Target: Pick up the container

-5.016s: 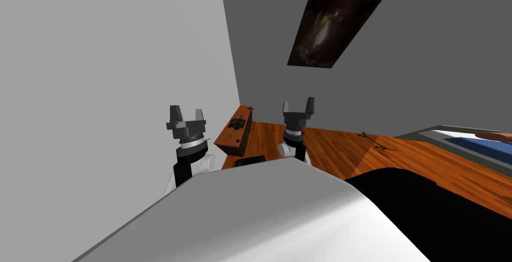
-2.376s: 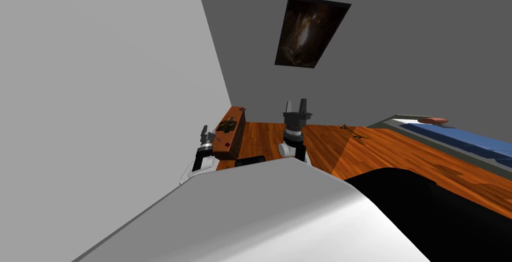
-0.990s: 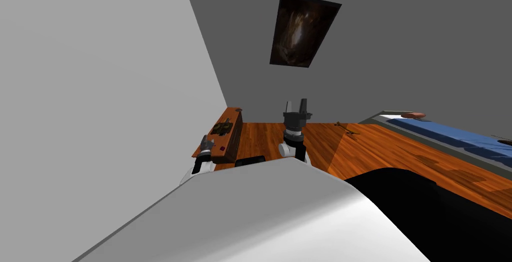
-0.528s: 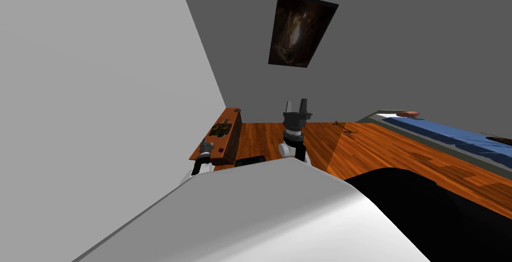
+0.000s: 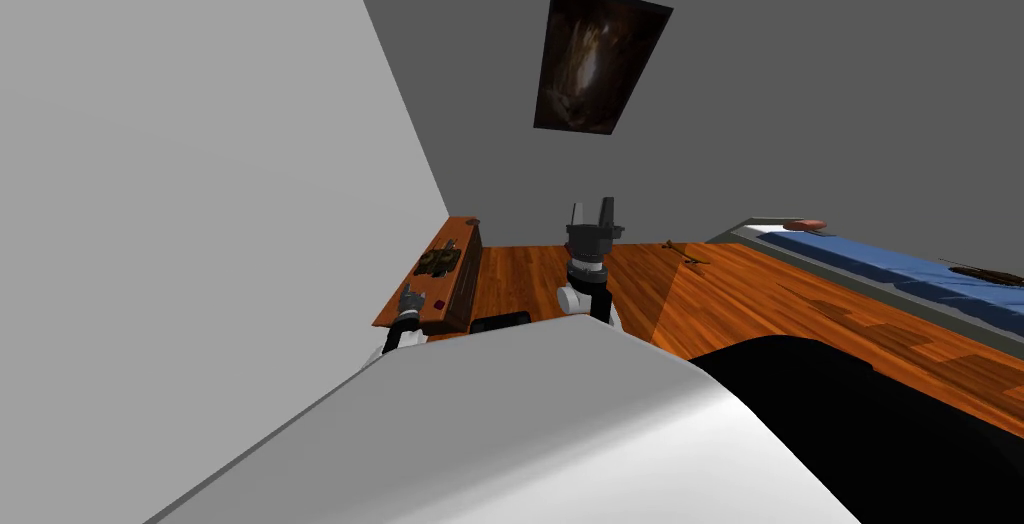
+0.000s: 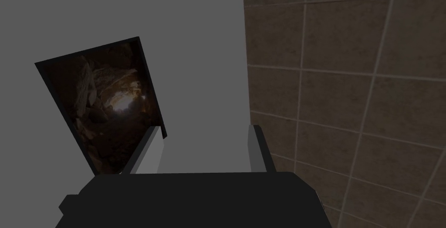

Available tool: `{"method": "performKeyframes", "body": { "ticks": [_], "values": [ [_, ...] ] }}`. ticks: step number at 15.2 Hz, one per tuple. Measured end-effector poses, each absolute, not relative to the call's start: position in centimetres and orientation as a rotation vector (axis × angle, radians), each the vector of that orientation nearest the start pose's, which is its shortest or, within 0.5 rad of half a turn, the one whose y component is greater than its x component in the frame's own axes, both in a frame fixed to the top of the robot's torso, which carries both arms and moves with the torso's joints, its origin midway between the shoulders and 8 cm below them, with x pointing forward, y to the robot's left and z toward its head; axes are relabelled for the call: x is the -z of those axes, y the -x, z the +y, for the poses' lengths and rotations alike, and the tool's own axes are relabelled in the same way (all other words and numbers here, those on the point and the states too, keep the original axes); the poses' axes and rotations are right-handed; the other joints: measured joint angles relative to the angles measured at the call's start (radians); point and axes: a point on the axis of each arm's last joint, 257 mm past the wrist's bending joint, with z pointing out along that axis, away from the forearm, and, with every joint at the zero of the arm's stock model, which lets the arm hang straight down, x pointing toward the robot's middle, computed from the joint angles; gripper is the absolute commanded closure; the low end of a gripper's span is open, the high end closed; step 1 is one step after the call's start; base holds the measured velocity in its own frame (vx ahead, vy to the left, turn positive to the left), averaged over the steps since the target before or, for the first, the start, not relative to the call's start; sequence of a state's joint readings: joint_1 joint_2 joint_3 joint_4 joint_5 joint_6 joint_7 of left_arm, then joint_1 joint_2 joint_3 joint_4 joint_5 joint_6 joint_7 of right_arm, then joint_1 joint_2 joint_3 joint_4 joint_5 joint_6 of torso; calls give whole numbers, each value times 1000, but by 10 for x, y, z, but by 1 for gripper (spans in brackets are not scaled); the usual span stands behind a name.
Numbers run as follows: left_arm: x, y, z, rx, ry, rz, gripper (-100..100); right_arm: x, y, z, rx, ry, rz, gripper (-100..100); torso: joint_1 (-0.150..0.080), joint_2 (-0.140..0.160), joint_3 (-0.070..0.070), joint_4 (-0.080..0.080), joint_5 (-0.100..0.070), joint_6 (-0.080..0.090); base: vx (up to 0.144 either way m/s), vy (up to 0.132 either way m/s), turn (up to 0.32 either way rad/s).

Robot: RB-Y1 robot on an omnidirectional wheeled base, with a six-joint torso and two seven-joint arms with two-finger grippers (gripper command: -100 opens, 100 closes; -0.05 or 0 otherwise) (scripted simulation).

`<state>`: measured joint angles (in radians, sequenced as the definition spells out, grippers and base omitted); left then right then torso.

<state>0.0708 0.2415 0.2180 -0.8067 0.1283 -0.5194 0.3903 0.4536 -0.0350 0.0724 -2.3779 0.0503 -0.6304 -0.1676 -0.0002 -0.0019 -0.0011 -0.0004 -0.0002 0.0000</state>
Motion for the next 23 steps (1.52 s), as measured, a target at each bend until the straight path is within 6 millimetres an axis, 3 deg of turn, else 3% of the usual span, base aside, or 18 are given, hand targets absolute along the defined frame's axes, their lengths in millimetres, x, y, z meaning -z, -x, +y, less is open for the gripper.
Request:
{"method": "performKeyframes", "body": {
  "ticks": [15,23],
  "values": [
    [520,-332,495,833,1947,849,-100,-99,-300,-233,-1578,-441,452,0,1,-1,-1,0,0,0,39,5,-34],
    [521,-315,501,802,1957,793,-100,-99,-300,-233,-1579,-441,452,0,3,3,2,1,1,0,-5,37,-133]
  ]
}}
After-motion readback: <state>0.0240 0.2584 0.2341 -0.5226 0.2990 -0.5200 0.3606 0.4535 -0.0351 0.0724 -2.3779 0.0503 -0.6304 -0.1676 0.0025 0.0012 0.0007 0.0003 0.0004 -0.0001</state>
